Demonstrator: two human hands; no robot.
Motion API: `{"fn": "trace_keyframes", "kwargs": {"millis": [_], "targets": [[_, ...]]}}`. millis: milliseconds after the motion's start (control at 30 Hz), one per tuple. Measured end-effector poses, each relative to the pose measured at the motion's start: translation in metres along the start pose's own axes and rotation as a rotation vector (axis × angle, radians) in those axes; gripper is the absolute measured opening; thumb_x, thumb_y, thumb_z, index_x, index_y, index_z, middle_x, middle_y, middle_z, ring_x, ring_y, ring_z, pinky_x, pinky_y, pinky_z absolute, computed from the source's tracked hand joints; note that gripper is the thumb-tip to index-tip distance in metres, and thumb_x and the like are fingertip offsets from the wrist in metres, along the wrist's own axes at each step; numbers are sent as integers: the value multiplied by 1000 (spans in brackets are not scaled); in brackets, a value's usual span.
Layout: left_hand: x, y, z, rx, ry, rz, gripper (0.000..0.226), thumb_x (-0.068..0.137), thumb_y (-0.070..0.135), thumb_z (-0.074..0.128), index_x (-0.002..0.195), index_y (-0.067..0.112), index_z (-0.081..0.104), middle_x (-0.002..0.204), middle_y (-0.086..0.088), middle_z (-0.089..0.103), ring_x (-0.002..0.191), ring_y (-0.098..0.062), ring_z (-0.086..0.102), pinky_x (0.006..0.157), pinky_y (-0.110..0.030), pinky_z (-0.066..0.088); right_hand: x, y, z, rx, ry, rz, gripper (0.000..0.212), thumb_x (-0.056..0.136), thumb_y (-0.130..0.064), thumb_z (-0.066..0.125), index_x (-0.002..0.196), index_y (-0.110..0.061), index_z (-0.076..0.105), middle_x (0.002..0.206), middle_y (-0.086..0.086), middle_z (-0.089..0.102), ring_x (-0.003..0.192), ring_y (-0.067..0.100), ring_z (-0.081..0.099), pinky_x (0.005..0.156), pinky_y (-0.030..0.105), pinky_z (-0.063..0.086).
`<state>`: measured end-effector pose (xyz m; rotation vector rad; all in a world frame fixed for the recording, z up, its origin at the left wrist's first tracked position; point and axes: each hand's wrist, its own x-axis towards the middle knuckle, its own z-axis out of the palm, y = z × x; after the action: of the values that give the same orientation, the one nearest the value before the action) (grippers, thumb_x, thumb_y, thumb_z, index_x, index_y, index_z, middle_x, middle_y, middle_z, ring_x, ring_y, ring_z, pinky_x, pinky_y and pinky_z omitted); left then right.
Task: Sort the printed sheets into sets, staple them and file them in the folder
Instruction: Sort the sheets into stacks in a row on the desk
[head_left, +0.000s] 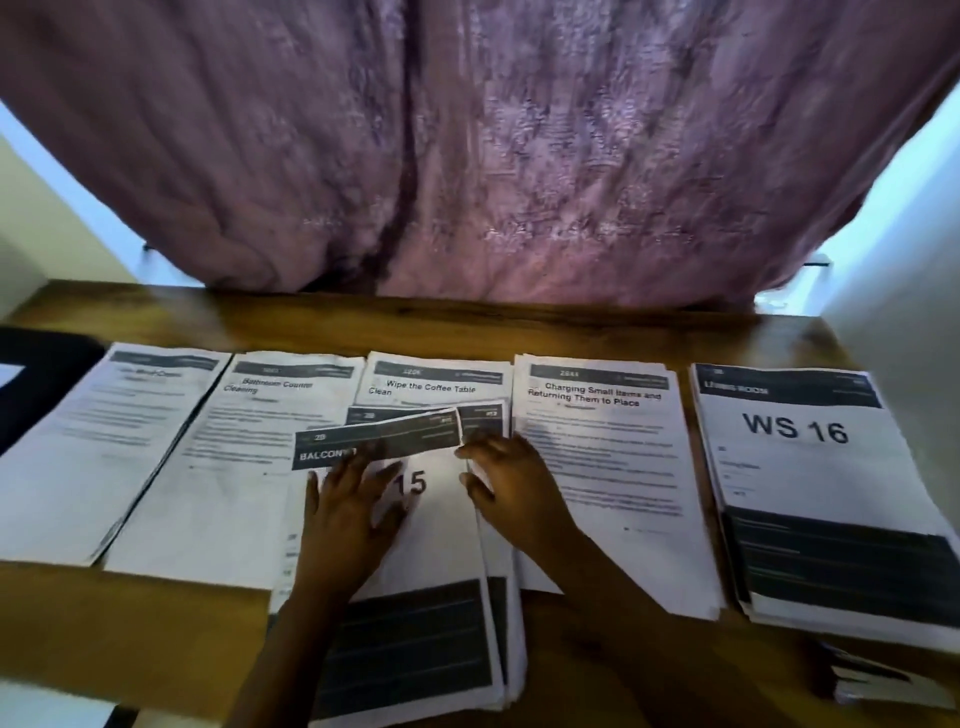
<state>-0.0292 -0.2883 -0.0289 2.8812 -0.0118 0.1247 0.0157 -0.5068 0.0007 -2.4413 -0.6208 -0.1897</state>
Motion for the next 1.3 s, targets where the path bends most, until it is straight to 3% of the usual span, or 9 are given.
{"fn": "trace_keyframes", "kwargs": {"millis": [267, 400, 567, 633, 700, 767, 833, 1033, 1300], "targets": [[-6, -4, 14, -26, -83, 22, 78, 82, 77, 16, 143, 34, 40, 157, -1, 26, 146, -22, 19, 115, -46, 2, 8, -19, 32, 270, -3, 461, 43, 87, -22, 66, 127, -17, 50, 119, 4, 61, 107, 19, 60, 89, 27, 49], [-6, -5, 17, -38, -96, 29, 84, 80, 80, 3, 146, 36, 31, 160, 0, 16, 147, -19, 7, 116, -47, -3, 10, -25, 31, 514, 6, 591, 57, 81, -11, 72, 130, -21, 44, 112, -7, 60, 94, 7, 61, 71, 10, 48], [0, 3, -7, -329, 168, -96, 75, 83, 59, 53, 147, 29, 27, 158, -13, 18, 145, -31, 15, 113, -50, 19, 8, -22, -1, 678, 155, 687, 51, 84, -9, 67, 126, -26, 44, 101, -10, 58, 86, 1, 57, 69, 15, 46], [6, 15, -26, -622, 188, -199, 72, 85, 37, 69, 146, 32, 31, 154, -4, 28, 139, -20, 28, 107, -45, 32, 3, -6, -28, 755, 233, 729, 45, 83, -10, 69, 120, -25, 48, 107, -4, 61, 92, 10, 60, 73, 23, 49], [14, 39, -42, -998, 101, -199, 67, 85, 18, 70, 138, 39, 36, 132, 13, 51, 116, 2, 51, 89, -29, 52, -4, 13, -63, 832, 341, 760, 42, 82, -11, 70, 117, -22, 51, 110, 1, 63, 96, 18, 63, 79, 32, 52], [27, 69, -48, -1133, 73, -131, 60, 85, 9, 68, 135, 31, 43, 116, 17, 61, 99, 3, 63, 73, -19, 56, -11, 36, -101, 829, 434, 797, 40, 82, -10, 70, 116, -20, 51, 104, -1, 64, 91, 13, 63, 71, 27, 52], [45, 106, -44, -1168, 3, -67, 55, 85, 6, 67, 135, 21, 48, 107, 10, 68, 97, -6, 67, 74, -26, 58, -18, 66, -137, 658, 485, 826, 38, 82, -13, 71, 115, -17, 52, 104, -1, 64, 89, 13, 63, 74, 28, 52], [91, 231, 3, -960, -158, 87, 49, 85, 24, 72, 128, 26, 50, 104, 3, 68, 87, -13, 67, 76, -27, 57, -54, 168, -215, 159, 415, 949, 31, 80, -22, 74, 106, -13, 59, 113, 12, 65, 103, 30, 61, 91, 38, 46], [106, 320, 68, -422, -162, 247, 65, 84, 39, 68, 142, 31, 40, 126, -1, 62, 118, -24, 54, 96, -38, 45, -86, 260, -227, -42, 407, 935, 25, 76, -5, 73, 99, -3, 62, 94, 18, 68, 91, 33, 64, 71, 28, 40]]}}
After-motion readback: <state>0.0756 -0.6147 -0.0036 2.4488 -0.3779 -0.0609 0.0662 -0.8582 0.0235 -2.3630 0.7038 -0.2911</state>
